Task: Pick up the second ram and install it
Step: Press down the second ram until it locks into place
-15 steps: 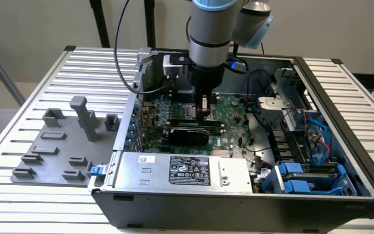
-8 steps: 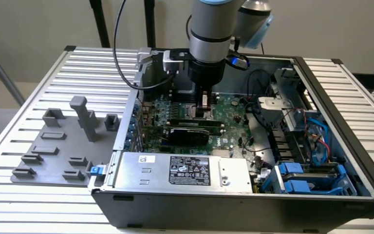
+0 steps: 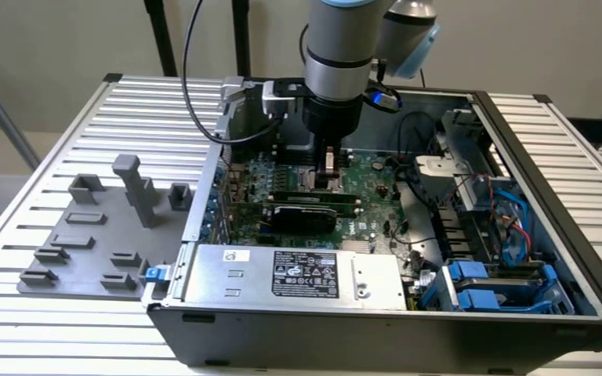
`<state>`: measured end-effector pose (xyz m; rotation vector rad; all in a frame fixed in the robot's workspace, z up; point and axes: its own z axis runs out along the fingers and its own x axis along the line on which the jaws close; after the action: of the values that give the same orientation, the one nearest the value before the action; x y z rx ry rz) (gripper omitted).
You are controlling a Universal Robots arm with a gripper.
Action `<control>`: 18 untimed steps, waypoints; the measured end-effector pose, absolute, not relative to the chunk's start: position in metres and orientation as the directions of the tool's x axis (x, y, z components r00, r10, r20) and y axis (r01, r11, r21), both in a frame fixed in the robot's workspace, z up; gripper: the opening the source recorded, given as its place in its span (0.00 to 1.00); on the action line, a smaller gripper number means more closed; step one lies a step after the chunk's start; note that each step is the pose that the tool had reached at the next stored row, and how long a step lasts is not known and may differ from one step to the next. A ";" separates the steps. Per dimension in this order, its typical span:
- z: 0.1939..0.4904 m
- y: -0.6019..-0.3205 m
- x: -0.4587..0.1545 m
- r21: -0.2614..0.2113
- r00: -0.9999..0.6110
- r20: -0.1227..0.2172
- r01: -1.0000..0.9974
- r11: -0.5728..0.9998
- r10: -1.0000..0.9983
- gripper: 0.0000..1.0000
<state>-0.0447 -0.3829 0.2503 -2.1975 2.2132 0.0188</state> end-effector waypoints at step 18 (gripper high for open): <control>0.236 -0.382 -0.048 -0.007 -0.007 -0.025 -1.000 0.007 -1.000 0.11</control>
<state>-0.0484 -0.3816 0.2360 -2.1975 2.2131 0.0189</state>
